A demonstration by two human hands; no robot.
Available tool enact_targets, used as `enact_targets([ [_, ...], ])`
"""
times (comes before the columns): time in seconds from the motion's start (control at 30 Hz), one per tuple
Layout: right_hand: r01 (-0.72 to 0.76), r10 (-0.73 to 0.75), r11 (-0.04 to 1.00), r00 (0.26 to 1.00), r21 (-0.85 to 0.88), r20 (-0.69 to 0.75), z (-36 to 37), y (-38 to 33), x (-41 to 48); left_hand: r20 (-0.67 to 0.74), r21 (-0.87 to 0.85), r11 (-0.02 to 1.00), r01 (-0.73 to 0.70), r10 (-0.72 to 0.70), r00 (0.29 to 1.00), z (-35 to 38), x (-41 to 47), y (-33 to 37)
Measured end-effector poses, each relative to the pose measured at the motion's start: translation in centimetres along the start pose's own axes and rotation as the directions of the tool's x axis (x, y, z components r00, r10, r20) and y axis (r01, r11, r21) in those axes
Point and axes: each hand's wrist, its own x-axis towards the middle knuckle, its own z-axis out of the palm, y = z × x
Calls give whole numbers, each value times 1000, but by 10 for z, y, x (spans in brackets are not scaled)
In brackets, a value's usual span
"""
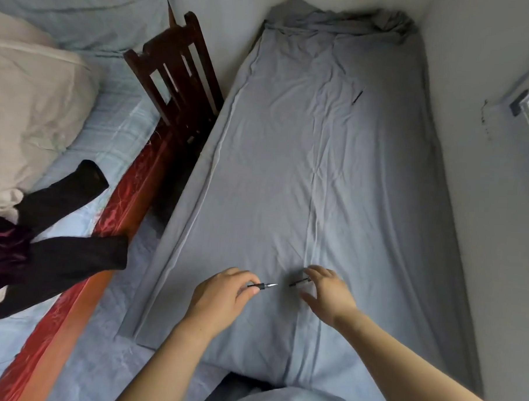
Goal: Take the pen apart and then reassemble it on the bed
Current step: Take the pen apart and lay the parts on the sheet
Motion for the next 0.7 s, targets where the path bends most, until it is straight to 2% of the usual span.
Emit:
enact_targets([
  [0.13,159,-162,976,987,146,9,-12,-16,-17,1,-29,999,-29,29,1000,-2,-6,0],
  [0.27,261,-252,953,965,152,-75,-29,-40,-40,17,-62,994,-88,89,996,-3,-3,13],
  [0.37,258,-227,947,959,191,-170,-44,-52,-51,21,-59,987,-150,151,988,-5,0,28],
  [0.53,226,-168,945,956,237,-241,-56,-48,-79,43,-39,965,-261,262,964,-5,-2,46],
  [0.7,185,-109,966,927,183,-358,-58,-40,-106,81,-85,949,-302,309,948,-3,-6,67],
])
